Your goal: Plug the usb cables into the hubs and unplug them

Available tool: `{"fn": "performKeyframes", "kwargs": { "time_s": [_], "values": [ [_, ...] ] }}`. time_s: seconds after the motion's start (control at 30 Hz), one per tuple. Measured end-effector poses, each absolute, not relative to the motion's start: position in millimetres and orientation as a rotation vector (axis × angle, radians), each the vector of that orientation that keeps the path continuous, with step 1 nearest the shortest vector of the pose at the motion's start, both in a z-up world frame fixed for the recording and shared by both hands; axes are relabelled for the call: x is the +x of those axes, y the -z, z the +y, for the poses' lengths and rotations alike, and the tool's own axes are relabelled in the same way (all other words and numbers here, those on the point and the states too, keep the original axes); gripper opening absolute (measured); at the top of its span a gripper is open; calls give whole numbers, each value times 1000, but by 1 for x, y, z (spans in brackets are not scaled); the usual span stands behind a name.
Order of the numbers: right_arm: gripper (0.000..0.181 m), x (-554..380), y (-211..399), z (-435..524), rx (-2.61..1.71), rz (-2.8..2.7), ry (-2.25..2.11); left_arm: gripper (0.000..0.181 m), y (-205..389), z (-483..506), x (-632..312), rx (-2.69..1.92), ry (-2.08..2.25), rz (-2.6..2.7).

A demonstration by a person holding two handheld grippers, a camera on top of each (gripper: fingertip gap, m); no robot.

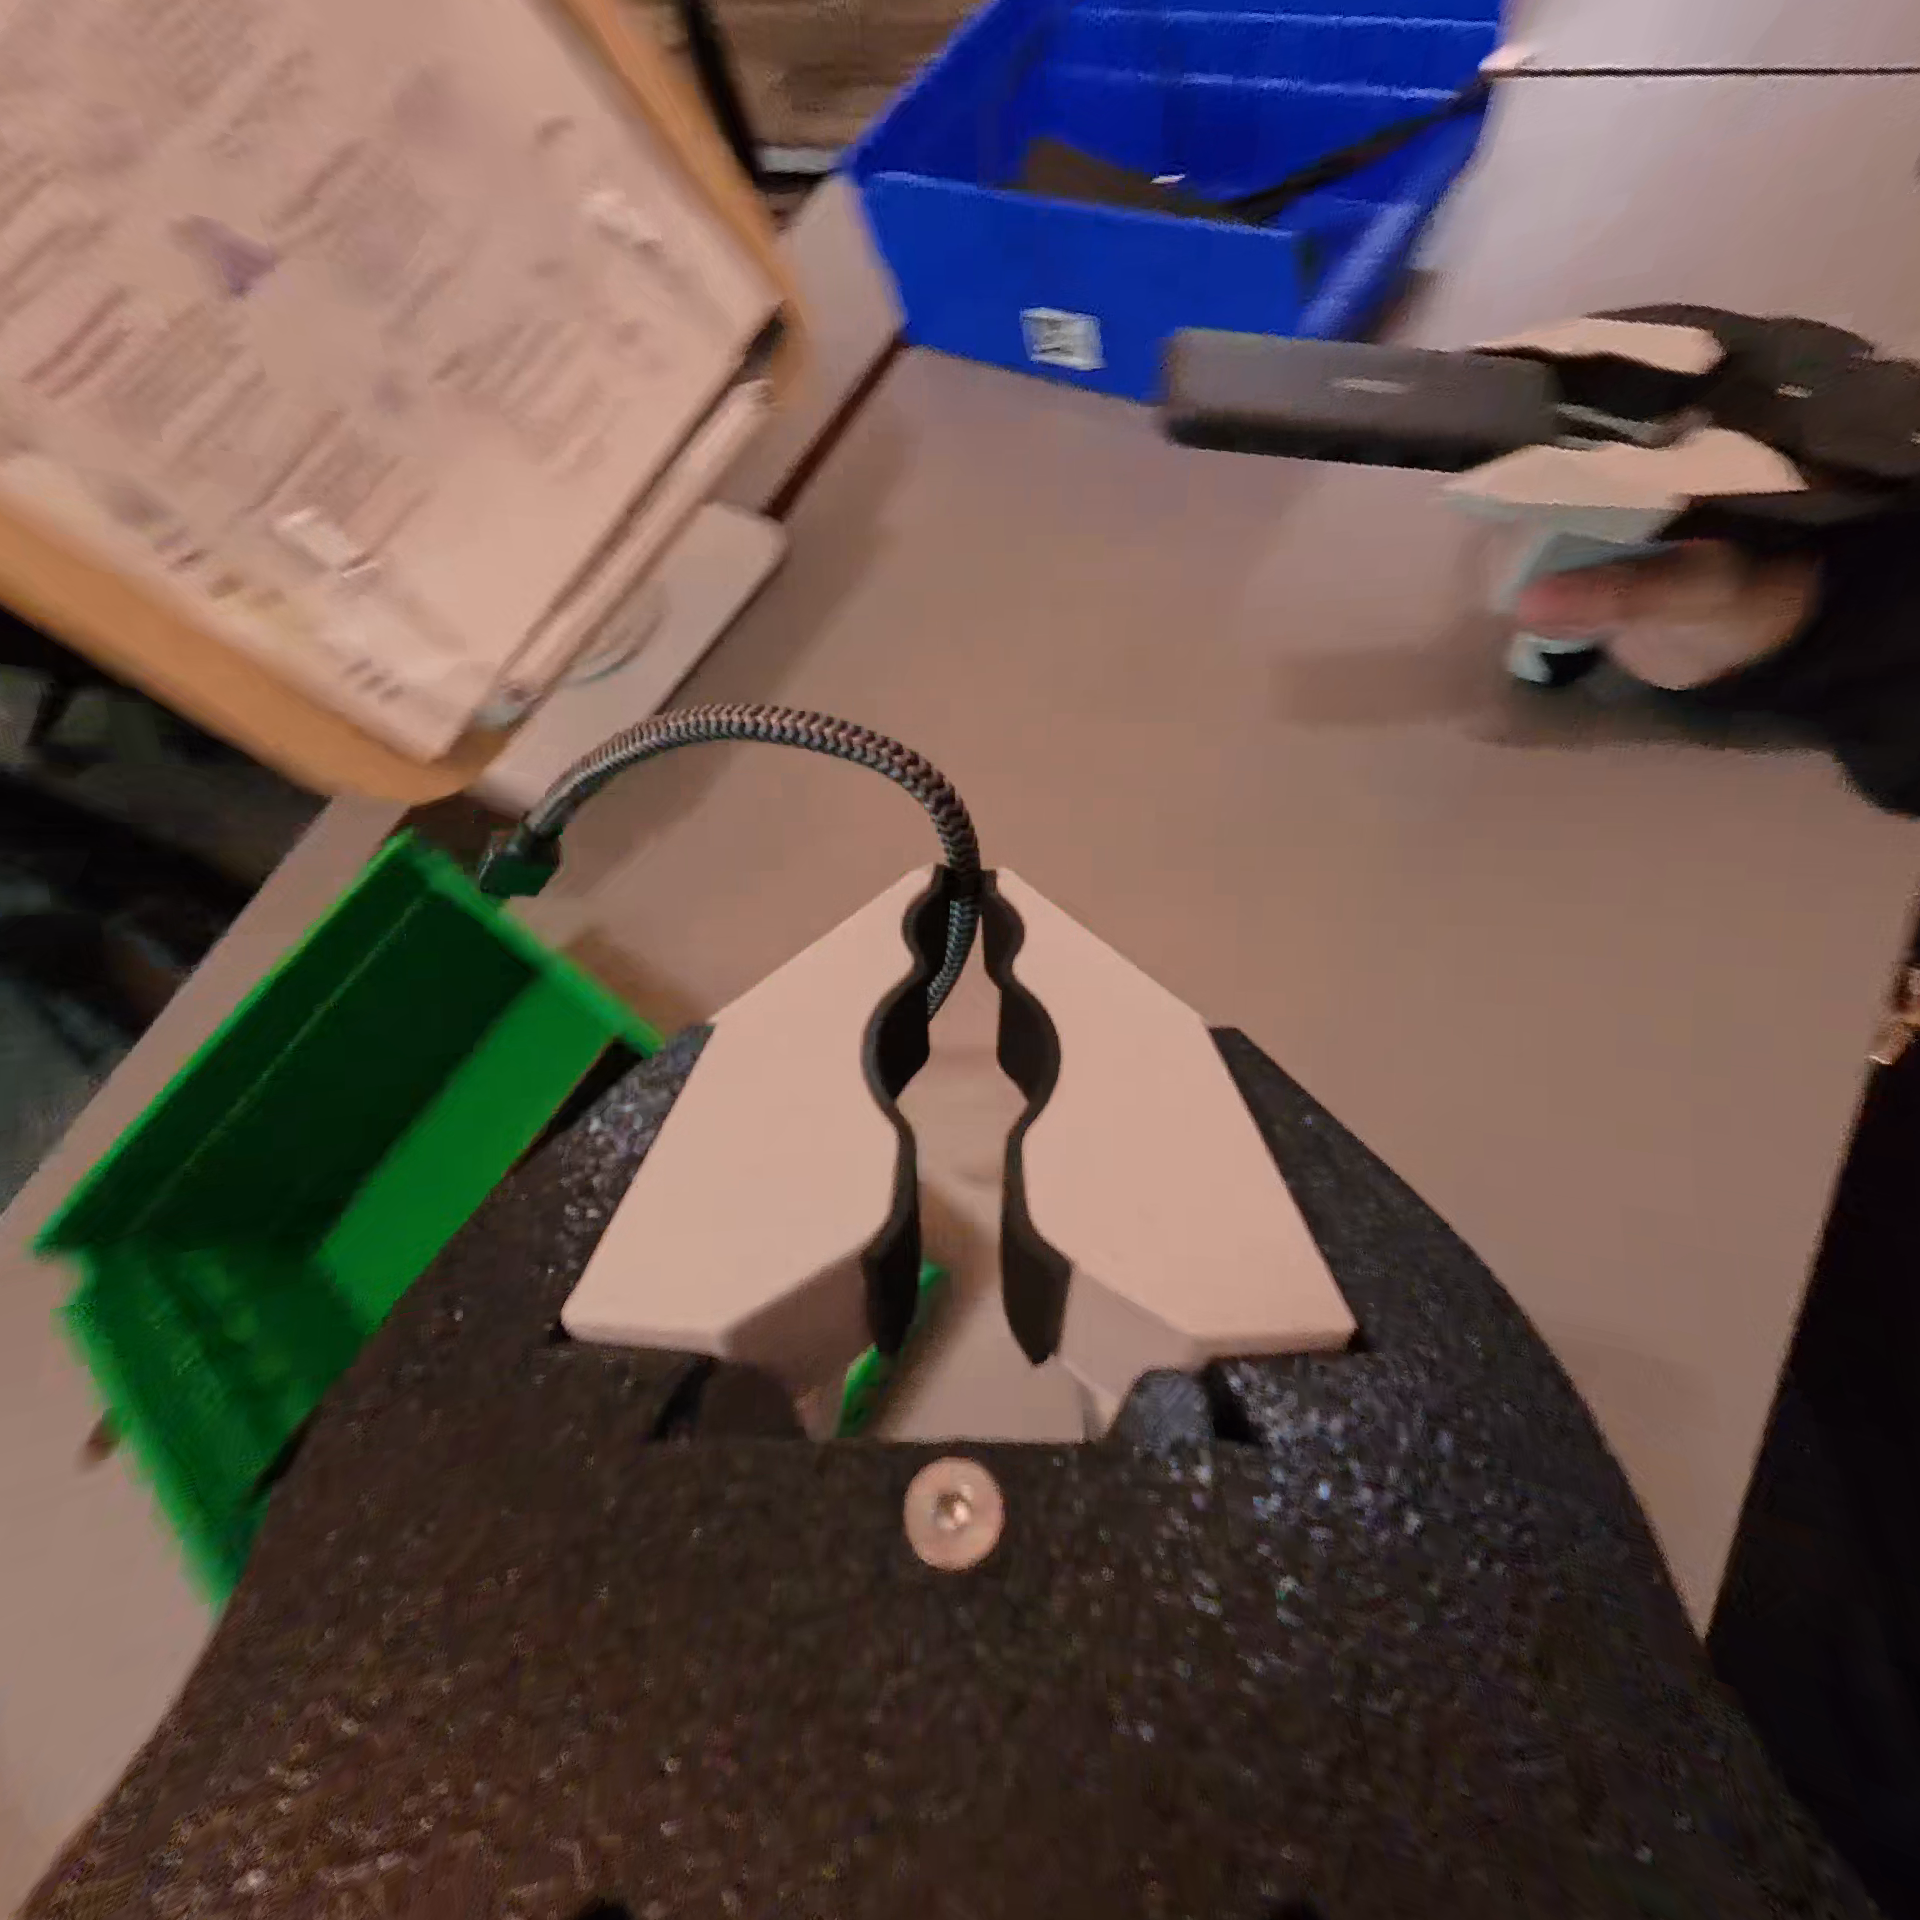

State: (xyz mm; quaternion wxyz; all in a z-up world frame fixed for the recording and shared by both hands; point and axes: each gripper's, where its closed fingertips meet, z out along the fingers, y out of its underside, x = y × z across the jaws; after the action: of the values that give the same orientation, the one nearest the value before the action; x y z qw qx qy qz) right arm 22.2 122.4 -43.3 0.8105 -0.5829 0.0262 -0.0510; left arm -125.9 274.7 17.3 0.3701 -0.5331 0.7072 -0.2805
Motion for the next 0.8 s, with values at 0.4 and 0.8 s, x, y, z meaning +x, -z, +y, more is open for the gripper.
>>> {"fn": "performKeyframes", "kwargs": {
  "time_s": [0.4,0.8],
  "values": [
    [47,94,31,67,-1161,225,188,4,184,118,-107,-809,420,2400],
    [47,72,36,83,-1213,124,131,40,165,196,-103,-2019,761,1477]
  ]
}}
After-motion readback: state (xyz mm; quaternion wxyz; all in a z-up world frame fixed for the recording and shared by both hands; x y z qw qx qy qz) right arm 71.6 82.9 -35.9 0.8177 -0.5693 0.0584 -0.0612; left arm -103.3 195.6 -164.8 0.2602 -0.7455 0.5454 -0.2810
